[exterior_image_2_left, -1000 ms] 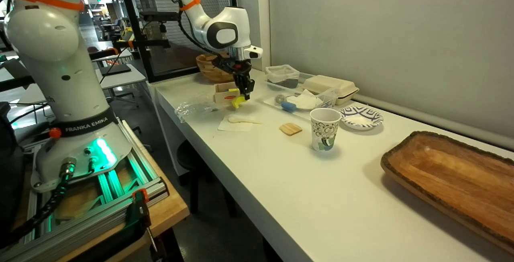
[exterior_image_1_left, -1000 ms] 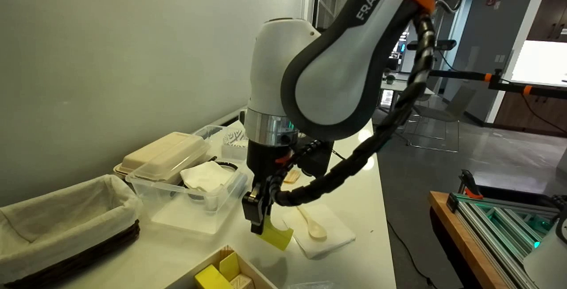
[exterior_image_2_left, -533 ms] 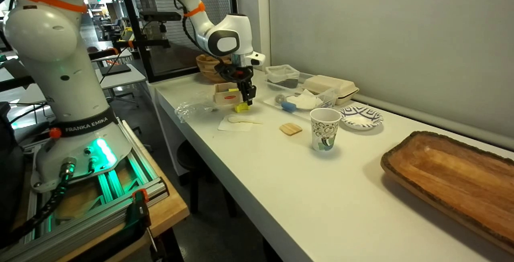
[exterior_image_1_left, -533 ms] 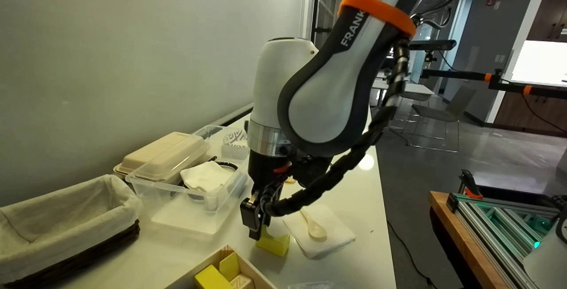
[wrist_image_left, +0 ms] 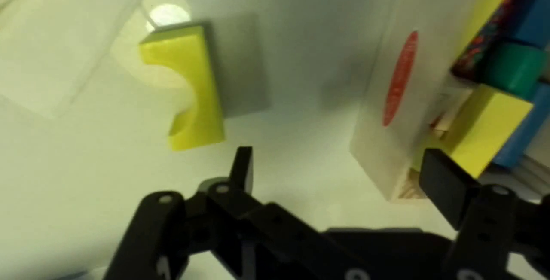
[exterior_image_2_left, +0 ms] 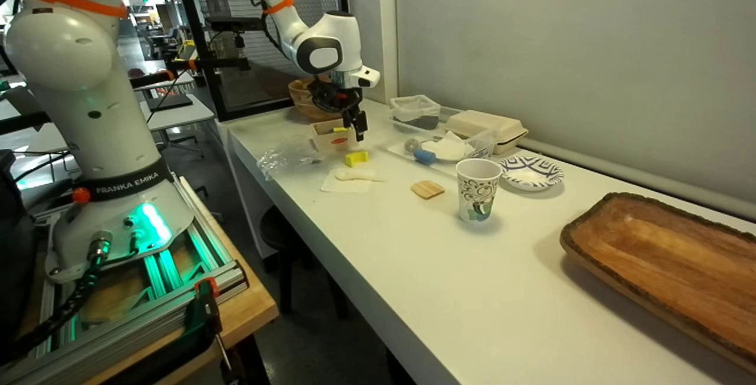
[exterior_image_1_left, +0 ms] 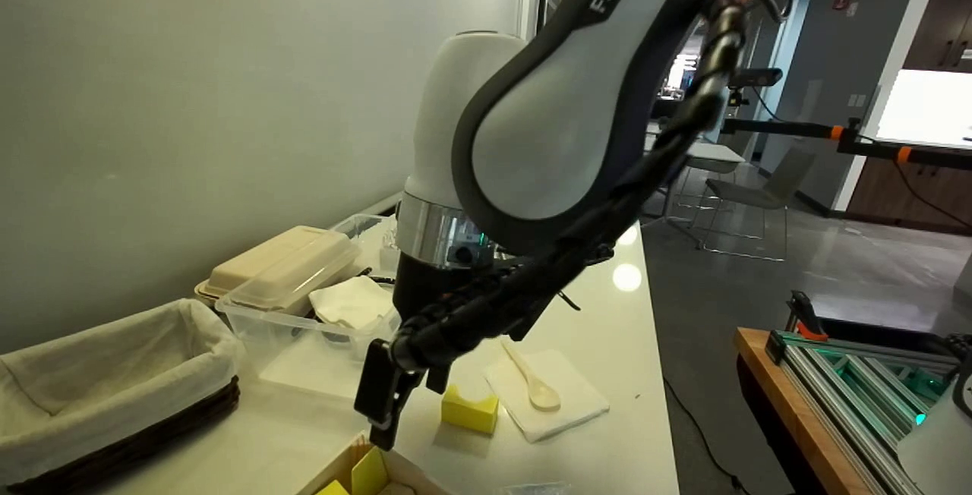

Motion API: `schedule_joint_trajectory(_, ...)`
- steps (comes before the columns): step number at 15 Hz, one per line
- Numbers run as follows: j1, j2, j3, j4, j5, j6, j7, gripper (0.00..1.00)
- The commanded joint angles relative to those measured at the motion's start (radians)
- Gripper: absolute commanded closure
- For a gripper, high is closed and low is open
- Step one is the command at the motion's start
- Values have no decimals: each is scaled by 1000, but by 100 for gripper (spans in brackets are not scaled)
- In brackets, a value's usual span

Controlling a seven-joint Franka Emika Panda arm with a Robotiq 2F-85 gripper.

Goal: Remove two yellows block from the box

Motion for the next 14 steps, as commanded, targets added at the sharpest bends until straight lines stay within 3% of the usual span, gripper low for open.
schedule_joint_trajectory(1,-4,-49,73,-1,88,-1,-6,0)
schedule_joint_trajectory(4,-4,-64,102,9,125,-1,-29,0)
schedule_joint_trajectory(5,-5,-64,106,12,127,-4,-46,4)
schedule_joint_trajectory(7,-8,-61,108,14,124,-3,-79,29)
schedule_joint_trajectory(8,-9,-59,107,15,122,-6,-89,28)
schedule_joint_trajectory(13,-9,-50,100,16,109,-10,-120,52)
schedule_joint_trajectory(14,-6,-45,96,18,103,-9,-121,50)
